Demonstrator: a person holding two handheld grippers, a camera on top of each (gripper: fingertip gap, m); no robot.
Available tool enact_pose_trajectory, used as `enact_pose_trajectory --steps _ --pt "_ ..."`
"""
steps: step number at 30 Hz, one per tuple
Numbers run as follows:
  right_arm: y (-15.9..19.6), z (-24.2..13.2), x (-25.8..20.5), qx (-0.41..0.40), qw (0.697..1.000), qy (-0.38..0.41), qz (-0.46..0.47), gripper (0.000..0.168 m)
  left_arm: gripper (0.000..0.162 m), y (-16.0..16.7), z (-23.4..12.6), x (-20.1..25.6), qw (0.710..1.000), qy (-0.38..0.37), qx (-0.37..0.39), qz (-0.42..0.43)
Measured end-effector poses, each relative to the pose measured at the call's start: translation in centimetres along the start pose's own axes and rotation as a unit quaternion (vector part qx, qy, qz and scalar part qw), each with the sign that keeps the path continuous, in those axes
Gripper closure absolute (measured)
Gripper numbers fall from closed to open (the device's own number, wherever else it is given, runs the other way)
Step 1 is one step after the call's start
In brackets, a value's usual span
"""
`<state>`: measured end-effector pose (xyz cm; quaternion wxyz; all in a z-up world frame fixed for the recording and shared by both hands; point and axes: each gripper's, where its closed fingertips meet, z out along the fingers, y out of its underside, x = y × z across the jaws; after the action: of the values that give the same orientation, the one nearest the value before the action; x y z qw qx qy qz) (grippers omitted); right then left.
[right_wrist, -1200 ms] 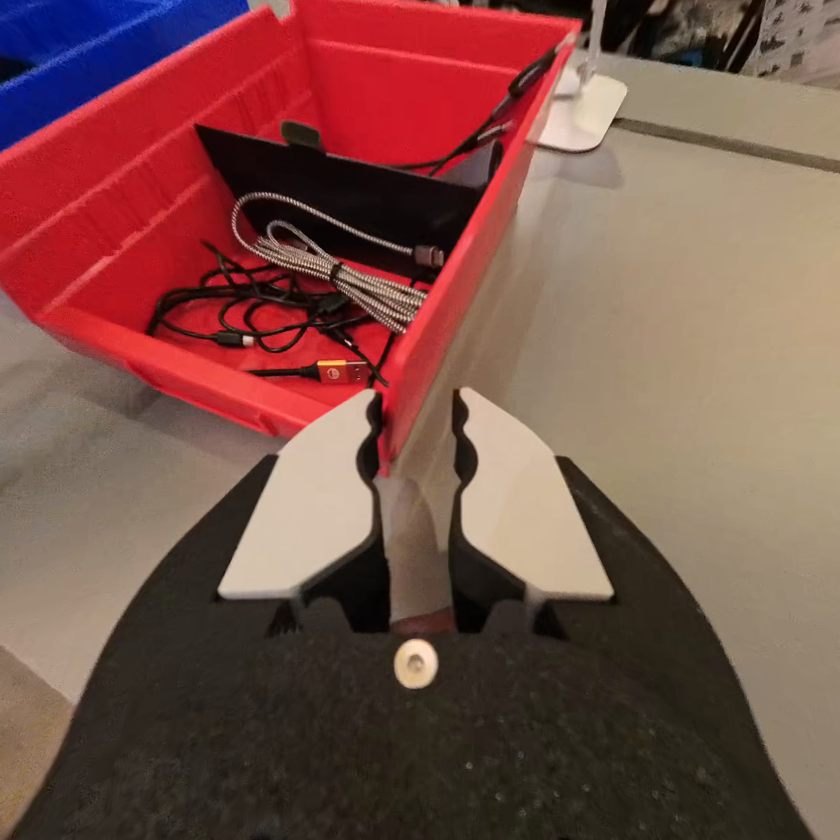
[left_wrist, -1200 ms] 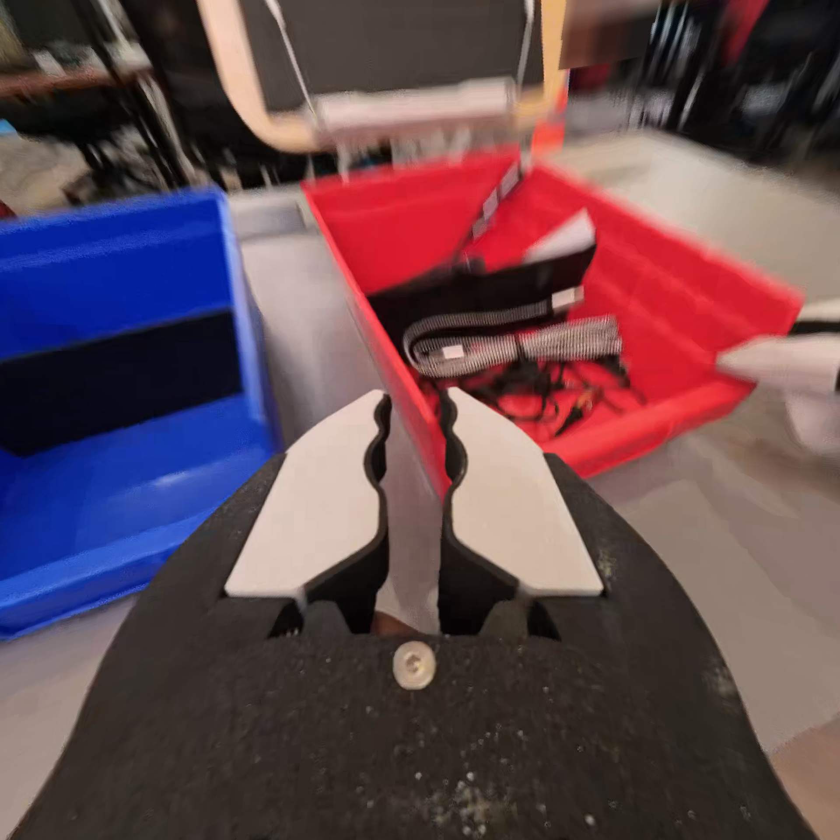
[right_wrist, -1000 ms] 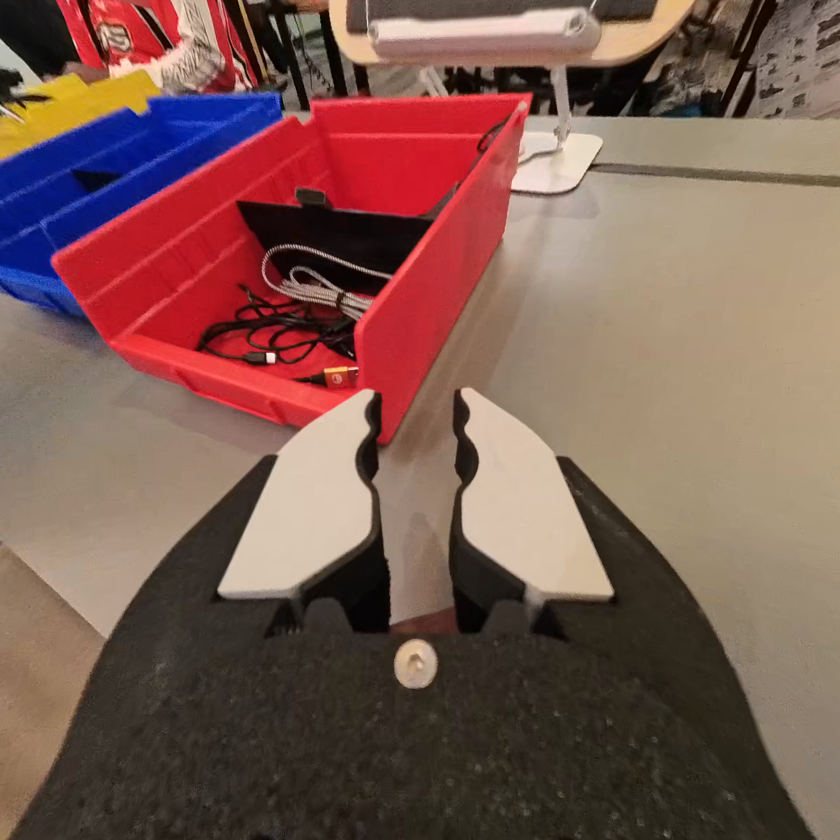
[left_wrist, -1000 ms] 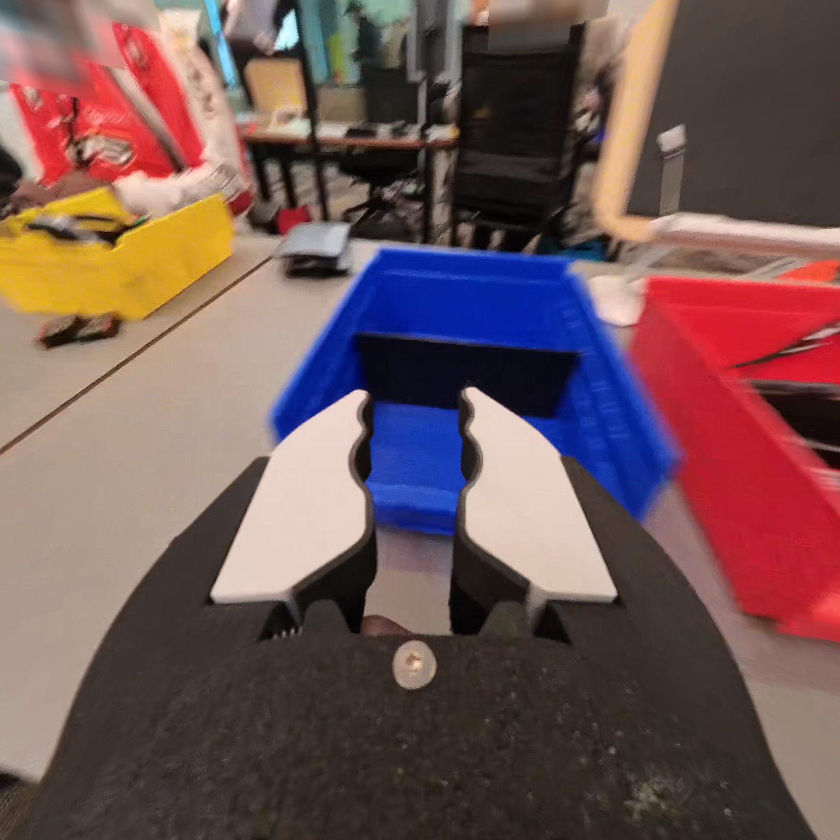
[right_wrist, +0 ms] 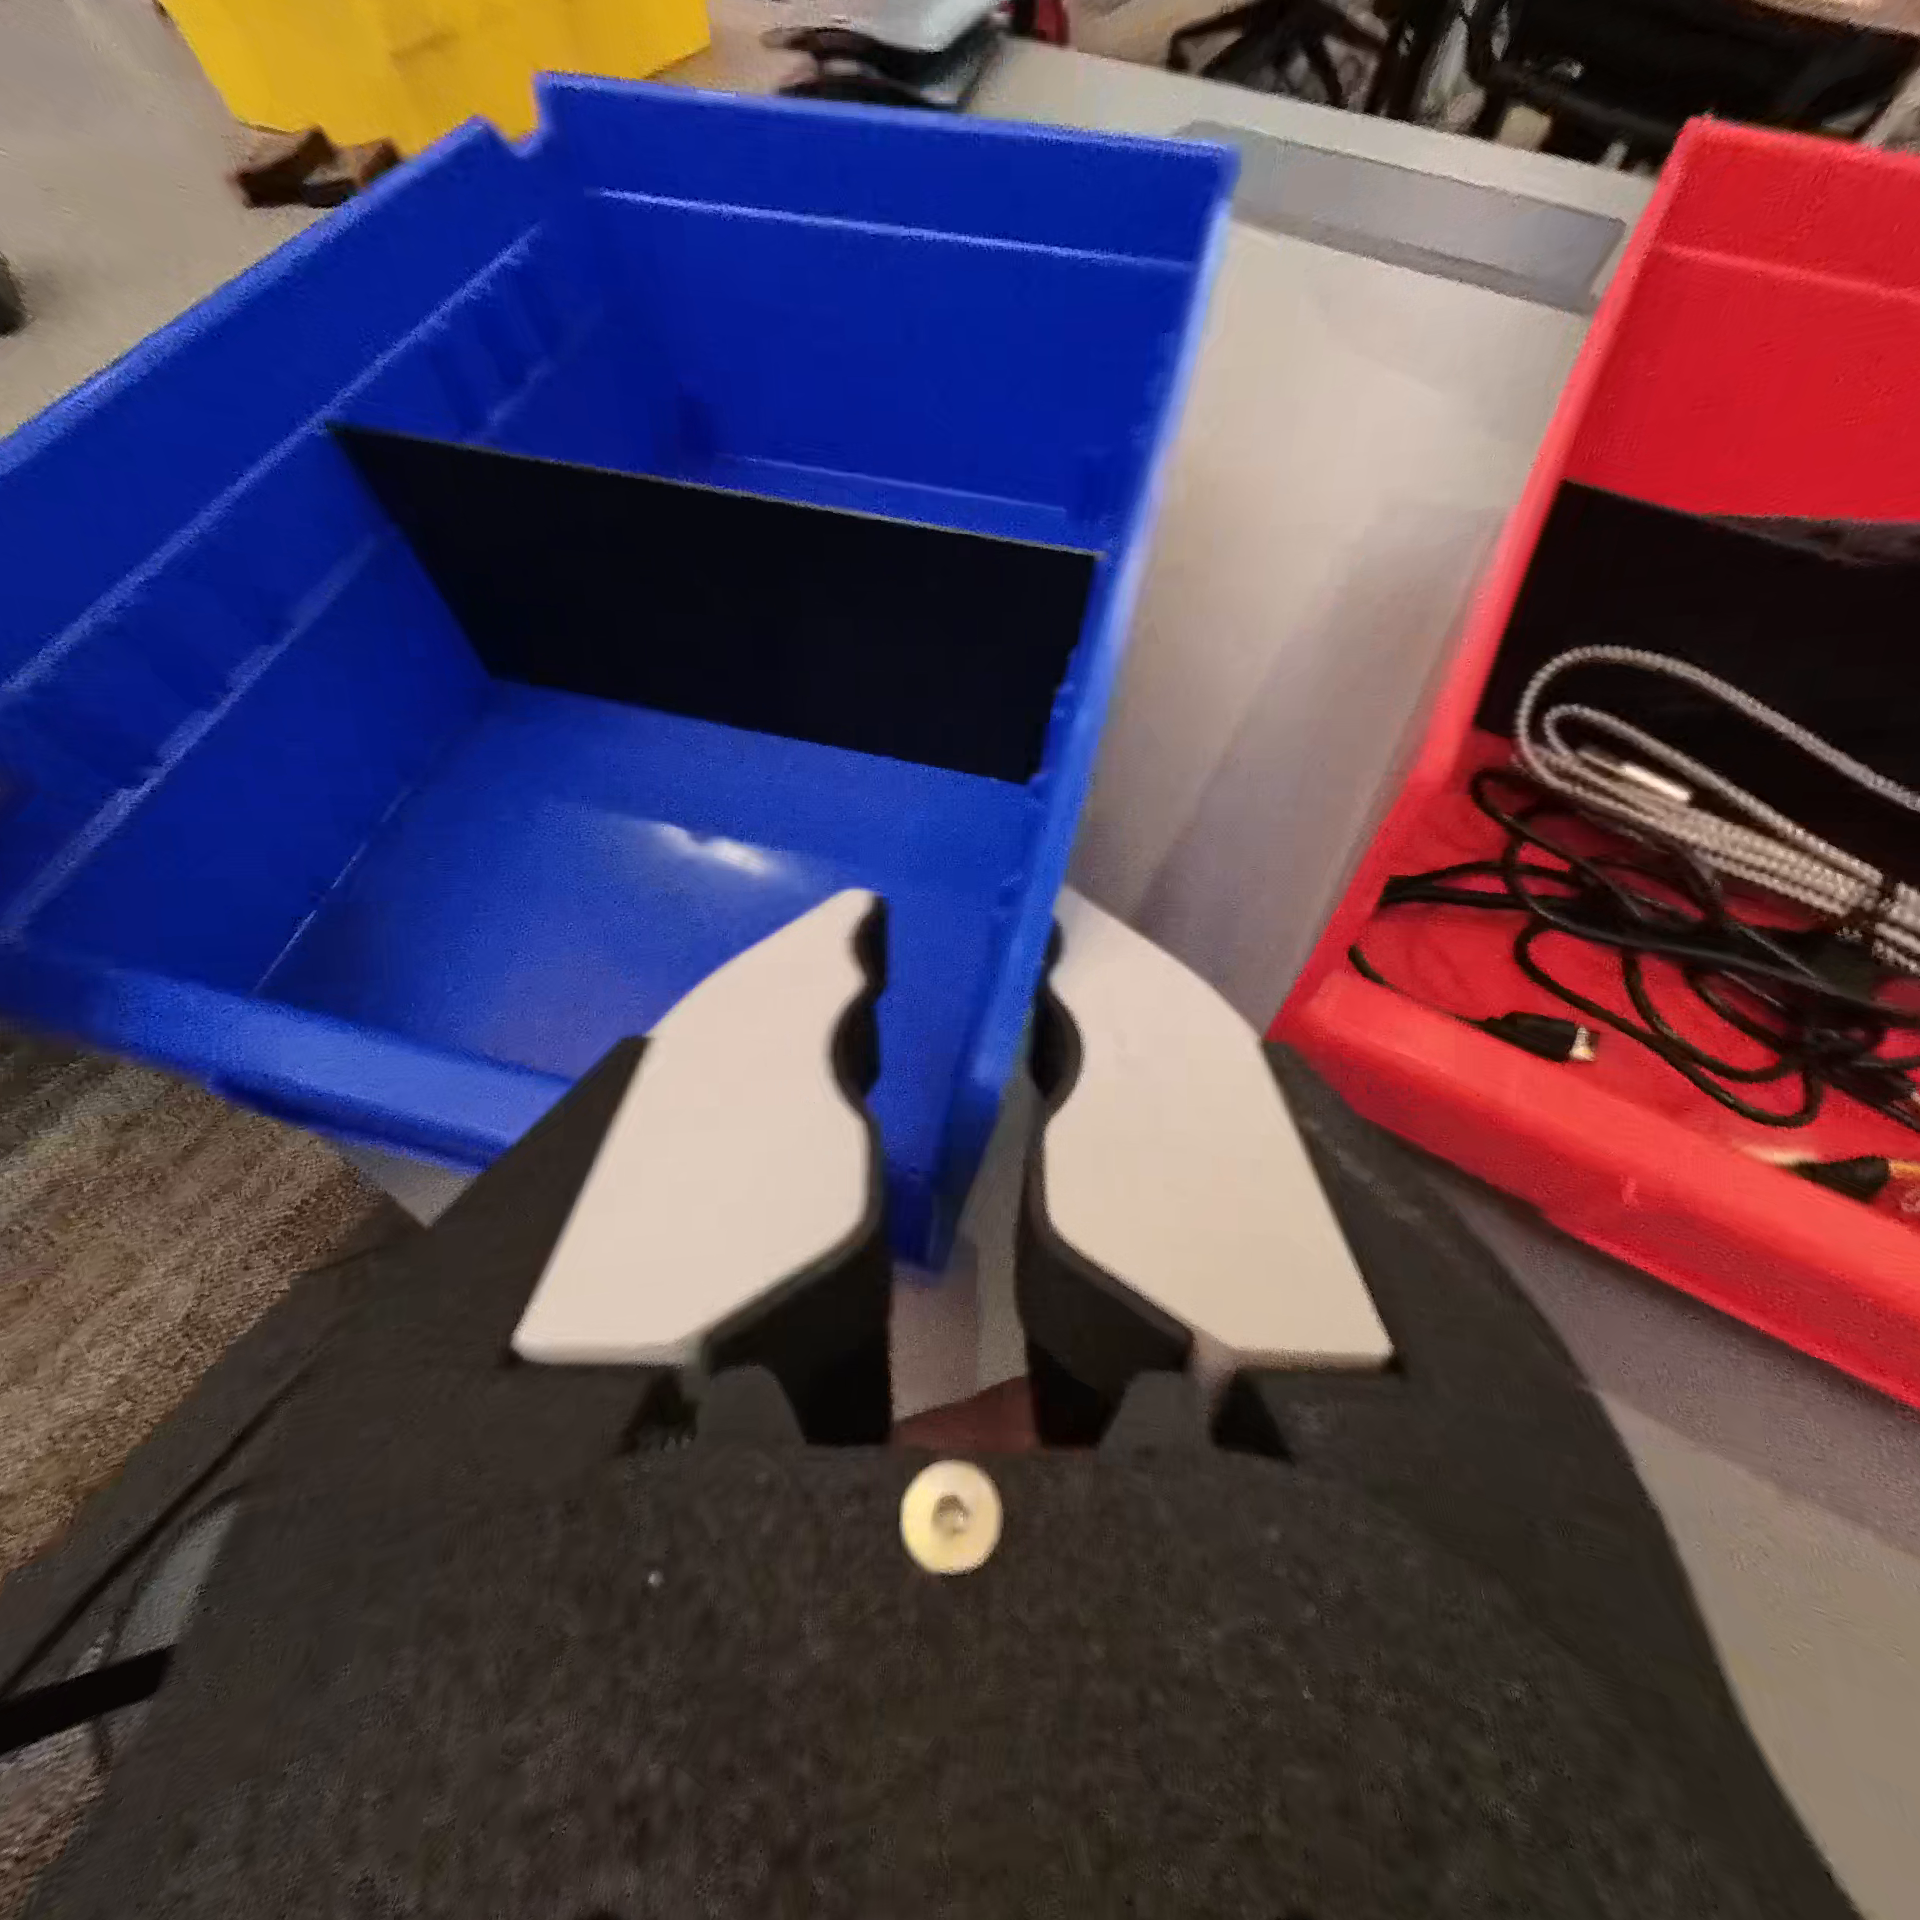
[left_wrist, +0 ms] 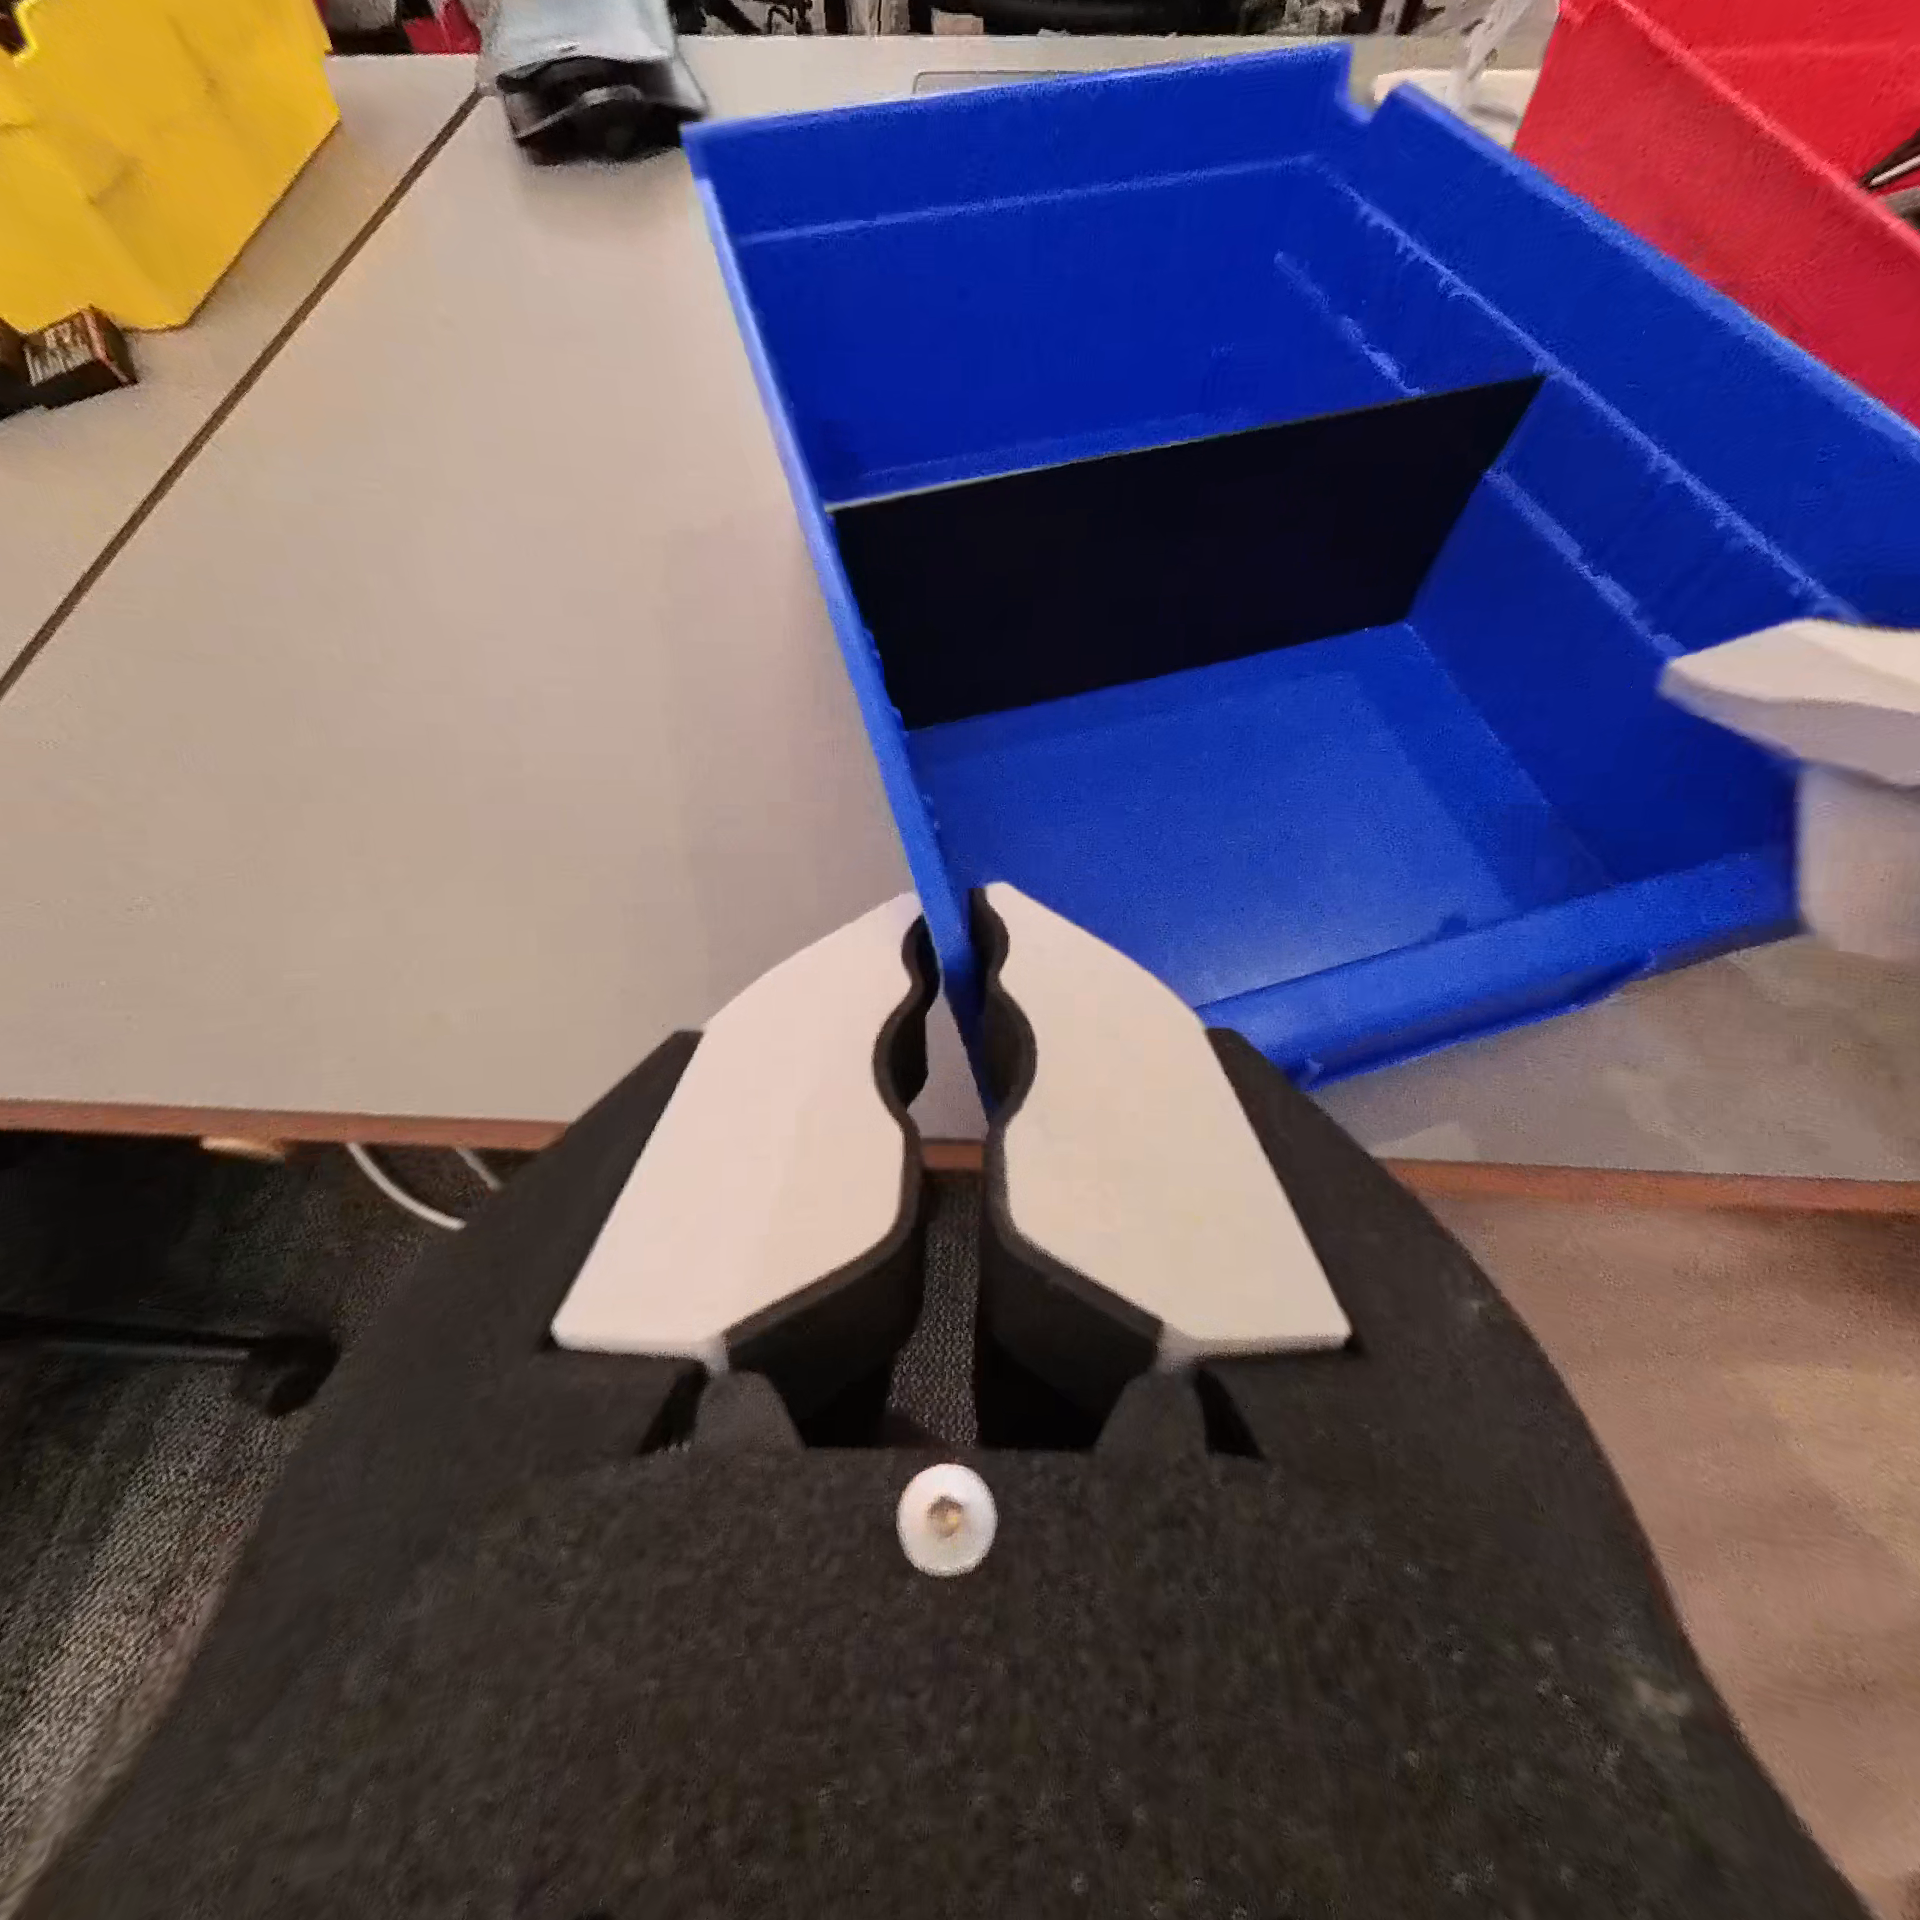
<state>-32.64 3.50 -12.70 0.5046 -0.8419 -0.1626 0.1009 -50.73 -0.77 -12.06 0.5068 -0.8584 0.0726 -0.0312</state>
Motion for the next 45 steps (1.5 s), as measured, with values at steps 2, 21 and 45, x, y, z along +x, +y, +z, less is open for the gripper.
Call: enact_pose_trajectory --steps 2,21,45 --pt "-0.2 0.0 0.9 -0.010 1.000 0.010 0.016 0.163 0.157 -0.1 -0.8 0.2 1.000 0.004 0.017 -0.011" --pt "-12.6 -17.1 18.4 0.176 0.968 0.180 -0.021 0.163 0.157 -19.0 -2.8 18.5 0.966 0.073 0.214 0.126" --pt "11.5 -23.3 52.7 0.024 0.952 0.273 0.134 0.159 0.151 -6.4 9.3 56.3 0.946 0.237 0.080 0.207"
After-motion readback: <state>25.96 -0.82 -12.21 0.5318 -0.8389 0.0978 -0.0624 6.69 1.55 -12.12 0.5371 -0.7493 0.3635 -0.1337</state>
